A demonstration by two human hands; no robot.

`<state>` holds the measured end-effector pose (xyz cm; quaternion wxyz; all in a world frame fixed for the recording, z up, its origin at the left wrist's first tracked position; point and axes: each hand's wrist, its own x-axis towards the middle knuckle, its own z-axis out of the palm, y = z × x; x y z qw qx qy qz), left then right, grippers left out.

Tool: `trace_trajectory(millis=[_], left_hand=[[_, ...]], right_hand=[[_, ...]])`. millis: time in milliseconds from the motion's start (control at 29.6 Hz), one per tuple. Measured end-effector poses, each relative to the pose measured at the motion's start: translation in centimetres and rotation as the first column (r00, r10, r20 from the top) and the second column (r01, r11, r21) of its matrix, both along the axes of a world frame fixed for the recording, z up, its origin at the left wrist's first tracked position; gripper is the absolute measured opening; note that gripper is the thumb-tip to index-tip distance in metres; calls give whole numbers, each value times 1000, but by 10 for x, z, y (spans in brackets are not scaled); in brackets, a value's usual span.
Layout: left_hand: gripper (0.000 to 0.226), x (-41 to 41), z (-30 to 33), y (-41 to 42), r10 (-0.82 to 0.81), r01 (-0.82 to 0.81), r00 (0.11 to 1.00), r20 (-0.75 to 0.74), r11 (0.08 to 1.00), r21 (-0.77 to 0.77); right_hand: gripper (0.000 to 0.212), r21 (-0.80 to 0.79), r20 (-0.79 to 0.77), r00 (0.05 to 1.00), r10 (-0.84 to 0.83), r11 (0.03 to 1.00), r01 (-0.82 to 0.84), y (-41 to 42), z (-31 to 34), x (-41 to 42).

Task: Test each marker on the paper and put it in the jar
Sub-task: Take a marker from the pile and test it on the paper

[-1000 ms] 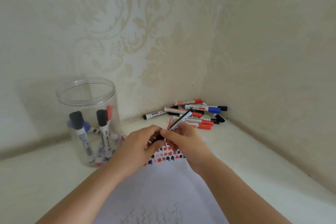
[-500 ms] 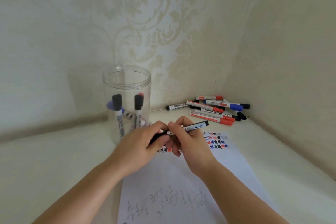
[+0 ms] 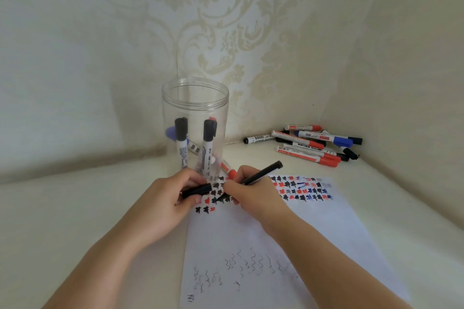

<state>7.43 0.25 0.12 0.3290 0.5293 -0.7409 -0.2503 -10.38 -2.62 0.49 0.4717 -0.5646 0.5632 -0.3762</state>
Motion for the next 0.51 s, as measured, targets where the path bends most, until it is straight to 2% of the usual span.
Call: trace_trajectory(millis=[135, 270, 506], left_hand=[[29, -3, -4, 1, -14, 14, 999, 35, 1000, -13], [19, -4, -5, 1, -29, 30, 999, 33, 999, -15], [19, -7, -7, 1, -36, 36, 999, 39, 999, 6]], right_hand=[[23, -137, 41, 998, -56, 989, 62, 2, -12, 5], [25, -218, 42, 999, 12, 976, -2, 0, -16, 3], [21, -235, 33, 996, 79, 970, -70, -4, -9, -5]])
